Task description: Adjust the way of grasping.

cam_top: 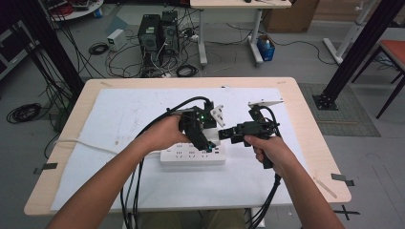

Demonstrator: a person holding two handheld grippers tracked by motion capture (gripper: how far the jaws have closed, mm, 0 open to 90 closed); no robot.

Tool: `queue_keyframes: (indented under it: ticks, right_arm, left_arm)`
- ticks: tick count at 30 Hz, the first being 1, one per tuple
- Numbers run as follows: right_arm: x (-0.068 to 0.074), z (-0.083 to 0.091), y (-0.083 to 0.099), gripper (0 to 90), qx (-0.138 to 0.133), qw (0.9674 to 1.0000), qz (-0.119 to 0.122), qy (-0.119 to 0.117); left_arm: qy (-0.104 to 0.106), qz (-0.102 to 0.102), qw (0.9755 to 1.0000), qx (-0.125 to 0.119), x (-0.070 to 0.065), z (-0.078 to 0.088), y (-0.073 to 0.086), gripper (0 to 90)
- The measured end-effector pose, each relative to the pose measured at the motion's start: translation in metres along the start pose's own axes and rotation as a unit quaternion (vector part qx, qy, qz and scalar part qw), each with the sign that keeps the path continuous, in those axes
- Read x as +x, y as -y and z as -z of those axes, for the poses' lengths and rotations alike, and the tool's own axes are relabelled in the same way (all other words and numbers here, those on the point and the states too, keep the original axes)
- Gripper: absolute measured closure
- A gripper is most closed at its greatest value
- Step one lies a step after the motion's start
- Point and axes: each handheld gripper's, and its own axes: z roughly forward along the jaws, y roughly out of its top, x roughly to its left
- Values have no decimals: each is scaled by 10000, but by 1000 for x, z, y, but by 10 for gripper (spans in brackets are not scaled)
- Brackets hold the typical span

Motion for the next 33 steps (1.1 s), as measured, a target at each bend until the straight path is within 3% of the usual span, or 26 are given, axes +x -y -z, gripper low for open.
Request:
queue_keyframes:
  ticks: [5, 15, 18, 33]
  right_arm:
    - [4, -12, -4, 41, 57, 9999, -23, -121]
    - [5, -21, -7, 57, 57, 9995, -77, -312]
    - [4, -20, -7, 166, 27, 9991, -65, -410]
    - [-1, -23, -7, 333, -16, 9973, -206, -709]
  left_arm:
    - [5, 7, 10000, -38, 0, 0, 0, 424]
    - [27, -9, 10000, -82, 1, -1, 1, 424]
    - [29, -5, 9999, -96, 1, -1, 2, 424]
    - [48, -22, 9999, -117, 1, -2, 1, 424]
